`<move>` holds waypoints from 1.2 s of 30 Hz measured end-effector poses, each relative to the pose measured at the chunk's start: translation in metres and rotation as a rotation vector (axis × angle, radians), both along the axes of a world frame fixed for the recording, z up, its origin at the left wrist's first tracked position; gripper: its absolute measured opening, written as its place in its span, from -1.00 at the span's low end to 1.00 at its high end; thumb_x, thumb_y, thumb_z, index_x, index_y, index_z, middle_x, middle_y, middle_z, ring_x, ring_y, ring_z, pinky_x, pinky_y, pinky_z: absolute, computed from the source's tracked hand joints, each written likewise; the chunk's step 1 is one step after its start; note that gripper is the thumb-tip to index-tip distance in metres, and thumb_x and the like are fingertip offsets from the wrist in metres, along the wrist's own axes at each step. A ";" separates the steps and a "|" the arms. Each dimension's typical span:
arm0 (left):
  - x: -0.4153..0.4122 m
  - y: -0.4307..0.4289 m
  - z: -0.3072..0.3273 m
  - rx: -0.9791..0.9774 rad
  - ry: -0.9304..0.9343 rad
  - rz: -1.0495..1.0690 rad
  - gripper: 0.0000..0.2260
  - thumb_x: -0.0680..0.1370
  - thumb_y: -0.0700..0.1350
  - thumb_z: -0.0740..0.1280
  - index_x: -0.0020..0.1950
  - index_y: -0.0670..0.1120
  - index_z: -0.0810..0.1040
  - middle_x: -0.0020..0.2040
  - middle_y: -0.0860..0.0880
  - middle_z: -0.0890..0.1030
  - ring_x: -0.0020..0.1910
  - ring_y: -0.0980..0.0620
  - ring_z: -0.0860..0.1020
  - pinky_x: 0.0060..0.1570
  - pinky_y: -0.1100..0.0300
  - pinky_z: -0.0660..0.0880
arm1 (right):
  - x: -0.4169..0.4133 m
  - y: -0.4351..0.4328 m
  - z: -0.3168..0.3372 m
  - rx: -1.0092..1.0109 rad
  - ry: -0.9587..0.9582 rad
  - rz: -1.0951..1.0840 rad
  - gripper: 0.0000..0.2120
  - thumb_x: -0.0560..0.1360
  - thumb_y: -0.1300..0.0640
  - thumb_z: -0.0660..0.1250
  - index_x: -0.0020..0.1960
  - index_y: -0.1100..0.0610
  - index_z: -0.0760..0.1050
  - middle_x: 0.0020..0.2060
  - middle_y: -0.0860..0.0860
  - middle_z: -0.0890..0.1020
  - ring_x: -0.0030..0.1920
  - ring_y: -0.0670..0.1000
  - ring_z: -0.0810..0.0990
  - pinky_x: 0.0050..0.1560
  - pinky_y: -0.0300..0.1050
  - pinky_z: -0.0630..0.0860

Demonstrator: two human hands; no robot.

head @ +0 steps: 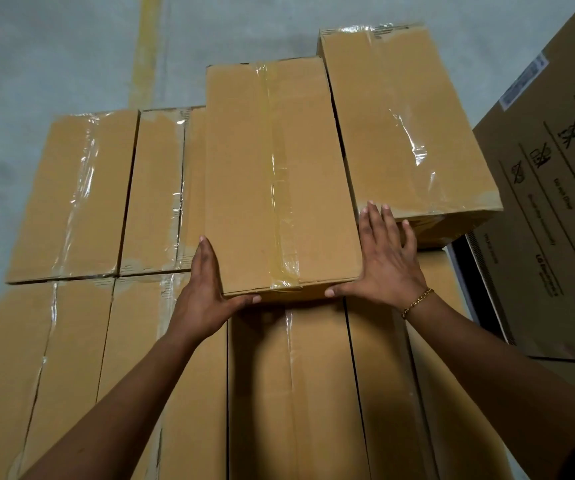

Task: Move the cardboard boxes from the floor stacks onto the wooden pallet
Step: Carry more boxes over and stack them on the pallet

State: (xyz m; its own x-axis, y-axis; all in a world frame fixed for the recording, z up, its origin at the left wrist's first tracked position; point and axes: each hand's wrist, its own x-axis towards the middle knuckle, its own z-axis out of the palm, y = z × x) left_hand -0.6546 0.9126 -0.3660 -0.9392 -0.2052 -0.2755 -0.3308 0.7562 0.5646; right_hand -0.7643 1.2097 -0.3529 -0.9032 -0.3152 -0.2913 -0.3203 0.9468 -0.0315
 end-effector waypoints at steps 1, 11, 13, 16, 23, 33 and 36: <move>-0.002 -0.001 0.000 -0.001 0.002 0.000 0.24 0.37 0.28 0.54 0.64 -0.03 -0.34 0.67 0.05 -0.23 0.64 0.03 -0.03 0.48 -0.01 0.23 | -0.003 0.000 0.000 -0.003 -0.003 -0.003 0.55 0.02 -0.78 0.14 0.63 0.18 -0.34 0.62 0.07 -0.33 0.60 0.11 -0.38 0.57 0.26 -0.23; -0.023 -0.010 -0.007 -0.003 0.029 -0.009 0.24 0.36 0.28 0.53 0.64 -0.05 -0.33 0.67 0.03 -0.23 0.63 0.11 -0.14 0.50 0.11 0.10 | -0.020 -0.002 -0.003 -0.008 0.027 0.001 0.50 0.05 -0.78 0.09 0.65 0.18 -0.24 0.64 0.09 -0.24 0.63 0.11 -0.26 0.58 0.27 -0.13; -0.027 -0.011 -0.007 0.002 0.034 -0.012 0.24 0.37 0.26 0.54 0.64 -0.06 -0.33 0.67 0.02 -0.23 0.60 0.17 -0.16 0.49 0.16 0.04 | -0.022 0.000 -0.003 -0.020 0.033 -0.008 0.49 0.06 -0.78 0.09 0.64 0.17 -0.25 0.65 0.08 -0.23 0.64 0.10 -0.25 0.59 0.26 -0.13; -0.034 -0.013 -0.008 -0.002 0.035 -0.015 0.23 0.37 0.24 0.55 0.65 -0.07 -0.31 0.67 0.02 -0.22 0.60 0.18 -0.17 0.47 0.18 0.00 | -0.028 0.003 -0.003 -0.024 0.031 -0.016 0.49 0.06 -0.78 0.07 0.64 0.17 -0.27 0.64 0.08 -0.24 0.63 0.10 -0.27 0.59 0.24 -0.13; -0.048 -0.015 -0.010 -0.004 0.062 -0.007 0.24 0.35 0.18 0.59 0.65 -0.10 -0.27 0.68 -0.02 -0.15 0.64 0.08 -0.10 0.49 0.17 0.01 | -0.033 0.003 -0.002 -0.045 0.098 -0.011 0.34 0.17 -0.71 0.14 0.66 0.13 -0.06 0.66 0.05 -0.06 0.64 0.07 -0.09 0.54 0.16 0.07; -0.062 -0.018 -0.010 0.006 0.066 0.006 0.24 0.35 0.18 0.59 0.66 -0.08 -0.28 0.68 -0.01 -0.14 0.64 0.05 -0.06 0.52 0.08 0.03 | -0.041 0.001 -0.007 -0.090 0.253 -0.028 0.11 0.18 -0.63 0.31 0.50 0.07 0.30 0.54 0.01 0.29 0.51 0.05 0.23 0.34 0.13 0.30; -0.068 -0.021 -0.012 0.018 0.068 0.005 0.24 0.35 0.20 0.58 0.65 -0.09 -0.28 0.68 -0.03 -0.14 0.64 0.03 -0.07 0.51 0.14 0.01 | -0.044 -0.001 -0.007 -0.078 0.290 -0.023 0.05 0.18 -0.62 0.31 0.43 0.05 0.36 0.50 0.00 0.34 0.46 0.05 0.30 0.26 0.12 0.34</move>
State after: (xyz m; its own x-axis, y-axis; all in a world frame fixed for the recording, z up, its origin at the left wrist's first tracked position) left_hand -0.7224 0.8913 -0.3781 -0.9547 -0.2053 -0.2153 -0.2952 0.7439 0.5996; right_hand -0.8083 1.2083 -0.3596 -0.9522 -0.3053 0.0044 -0.3054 0.9521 -0.0148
